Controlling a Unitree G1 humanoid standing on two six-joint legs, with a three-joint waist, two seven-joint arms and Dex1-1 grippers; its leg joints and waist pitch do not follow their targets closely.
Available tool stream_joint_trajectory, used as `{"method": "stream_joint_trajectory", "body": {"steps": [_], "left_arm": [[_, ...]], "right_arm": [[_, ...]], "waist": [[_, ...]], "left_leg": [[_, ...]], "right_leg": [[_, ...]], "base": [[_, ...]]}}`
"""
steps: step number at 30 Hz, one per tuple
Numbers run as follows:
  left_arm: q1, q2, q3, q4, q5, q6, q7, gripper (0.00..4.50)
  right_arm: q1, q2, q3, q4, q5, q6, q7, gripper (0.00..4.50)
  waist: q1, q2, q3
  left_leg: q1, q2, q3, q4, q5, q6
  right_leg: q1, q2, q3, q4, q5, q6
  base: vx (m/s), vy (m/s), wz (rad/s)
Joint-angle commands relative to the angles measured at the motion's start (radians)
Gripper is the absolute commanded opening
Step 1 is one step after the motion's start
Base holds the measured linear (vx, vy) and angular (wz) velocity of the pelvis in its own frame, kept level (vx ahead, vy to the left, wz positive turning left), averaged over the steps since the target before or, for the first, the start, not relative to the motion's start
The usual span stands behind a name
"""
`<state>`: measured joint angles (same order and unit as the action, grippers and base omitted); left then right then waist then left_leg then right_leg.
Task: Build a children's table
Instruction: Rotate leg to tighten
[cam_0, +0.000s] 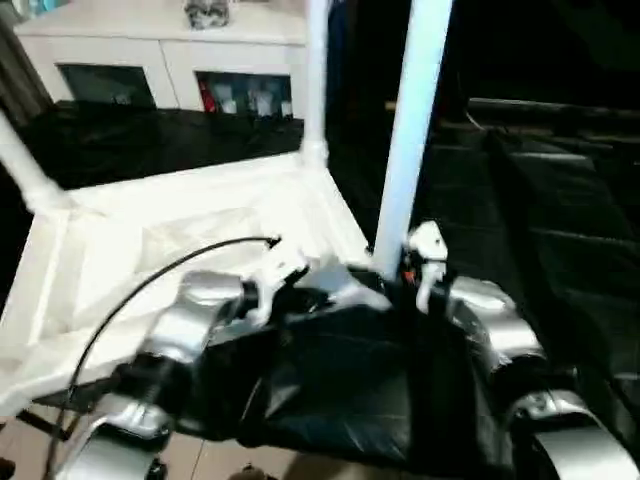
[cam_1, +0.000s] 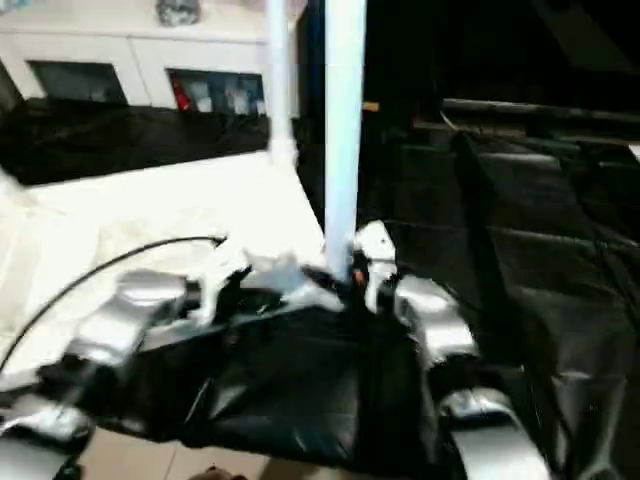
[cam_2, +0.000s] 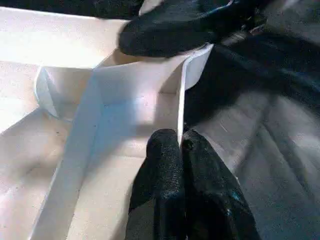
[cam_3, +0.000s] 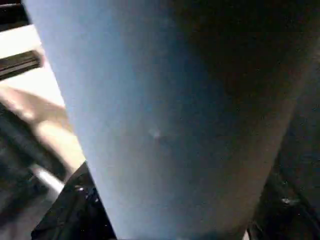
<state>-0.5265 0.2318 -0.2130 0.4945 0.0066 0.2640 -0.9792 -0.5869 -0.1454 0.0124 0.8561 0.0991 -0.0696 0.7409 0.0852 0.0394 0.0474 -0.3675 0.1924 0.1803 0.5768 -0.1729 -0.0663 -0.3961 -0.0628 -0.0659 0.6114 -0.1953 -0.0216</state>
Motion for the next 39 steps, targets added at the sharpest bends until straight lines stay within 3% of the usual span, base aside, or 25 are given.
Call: {"method": "stream_joint_trajectory", "body": {"steps": [1,6,9,10,12,14,19,25,29,35,37,38,39], "left_arm": [[-0.060,-0.075,0.028,0.007,-0.008,0.000,0.135,0.00],[-0.094,-0.143,0.050,0.053,0.011,-0.010,0.271,0.00],[-0.095,-0.154,0.036,0.059,0.011,-0.024,0.259,0.00],[-0.094,-0.154,0.031,0.059,0.011,-0.028,0.252,0.00],[-0.089,-0.147,0.022,0.054,0.010,-0.039,0.228,0.00],[-0.086,-0.142,0.023,0.051,0.006,-0.042,0.215,0.00],[-0.085,-0.137,0.020,0.061,0.007,-0.053,0.211,0.00],[-0.085,-0.128,0.017,0.063,0.002,-0.069,0.189,0.00],[-0.086,-0.119,0.015,0.063,-0.001,-0.081,0.171,0.00],[-0.076,-0.089,0.005,0.034,-0.012,-0.088,0.109,0.00],[-0.068,-0.074,0.005,0.018,-0.017,-0.087,0.088,0.00],[-0.063,-0.066,0.006,0.010,-0.020,-0.087,0.077,0.00],[-0.061,-0.063,0.007,0.008,-0.021,-0.087,0.073,0.00]], "right_arm": [[-0.007,0.067,0.029,0.064,-0.049,0.038,-0.145,2.61],[-0.047,0.119,-0.001,0.128,-0.064,0.027,-0.323,2.61],[-0.052,0.131,0.008,0.127,-0.071,0.010,-0.326,2.61],[-0.052,0.132,0.009,0.126,-0.073,0.005,-0.329,2.61],[-0.052,0.132,0.003,0.128,-0.068,-0.003,-0.332,2.61],[-0.052,0.131,-0.008,0.126,-0.053,-0.010,-0.317,3.16],[-0.063,0.127,-0.009,0.140,-0.056,-0.030,-0.326,3.65],[-0.047,0.096,0.017,0.105,-0.072,-0.056,-0.272,3.76],[-0.035,0.071,0.029,0.079,-0.073,-0.056,-0.211,3.76],[-0.026,0.024,0.047,0.049,-0.077,-0.054,-0.117,3.76],[-0.029,0.007,0.048,0.043,-0.075,-0.053,-0.083,3.76],[-0.032,-0.002,0.048,0.039,-0.075,-0.052,-0.065,3.76],[-0.033,-0.006,0.049,0.038,-0.076,-0.052,-0.058,3.76]], "waist": [[-0.006,-0.006,-0.057],[-0.006,-0.003,-0.063],[-0.004,-0.001,-0.068],[-0.006,0.005,-0.069],[-0.006,0.009,-0.068],[-0.007,0.009,-0.065],[-0.009,0.013,-0.065],[-0.015,0.010,-0.065],[-0.014,0.003,-0.068],[-0.009,-0.001,-0.065],[-0.009,-0.007,-0.064],[-0.008,-0.004,-0.065],[-0.007,-0.009,-0.065]], "left_leg": [[0.012,0.038,-0.016,-0.064,-0.228,0.029],[0.006,0.032,-0.013,-0.057,-0.186,0.043],[0.000,0.031,-0.012,-0.051,-0.139,0.070],[0.000,0.031,-0.011,-0.049,-0.133,0.083],[0.000,0.032,-0.012,-0.050,-0.137,0.090],[0.002,0.033,-0.011,-0.051,-0.159,0.085],[0.005,0.035,-0.013,-0.054,-0.185,0.070],[0.003,0.034,-0.012,-0.054,-0.187,0.072],[-0.001,0.033,-0.011,-0.050,-0.150,0.097],[-0.001,0.035,-0.011,-0.049,-0.151,0.105],[0.000,0.035,-0.010,-0.049,-0.152,0.104],[0.000,0.037,-0.011,-0.050,-0.147,0.104],[-0.001,0.037,-0.011,-0.049,-0.135,0.108]], "right_leg": [[0.041,-0.080,0.048,-0.092,-0.302,-0.183],[0.046,-0.080,0.047,-0.087,-0.229,-0.187],[0.050,-0.078,0.047,-0.077,-0.139,-0.203],[0.051,-0.077,0.046,-0.076,-0.111,-0.212],[0.050,-0.078,0.045,-0.077,-0.115,-0.216],[0.050,-0.078,0.044,-0.081,-0.147,-0.214],[0.048,-0.077,0.045,-0.082,-0.171,-0.213],[0.051,-0.077,0.044,-0.082,-0.162,-0.214],[0.054,-0.077,0.044,-0.076,-0.112,-0.223],[0.052,-0.079,0.043,-0.078,-0.157,-0.221],[0.051,-0.078,0.044,-0.078,-0.164,-0.219],[0.051,-0.079,0.043,-0.076,-0.159,-0.221],[0.052,-0.079,0.044,-0.073,-0.143,-0.225]], "base": [[0.000,0.000,0.00],[0.000,0.000,0.00],[0.000,0.000,0.00],[0.000,0.000,0.00],[0.000,0.000,0.00],[0.000,0.000,0.00],[0.000,0.000,0.00],[0.000,0.000,0.00],[0.000,0.000,0.00],[0.000,0.000,0.00],[0.000,0.000,0.00],[0.000,0.000,0.00],[0.000,0.000,0.00]]}}
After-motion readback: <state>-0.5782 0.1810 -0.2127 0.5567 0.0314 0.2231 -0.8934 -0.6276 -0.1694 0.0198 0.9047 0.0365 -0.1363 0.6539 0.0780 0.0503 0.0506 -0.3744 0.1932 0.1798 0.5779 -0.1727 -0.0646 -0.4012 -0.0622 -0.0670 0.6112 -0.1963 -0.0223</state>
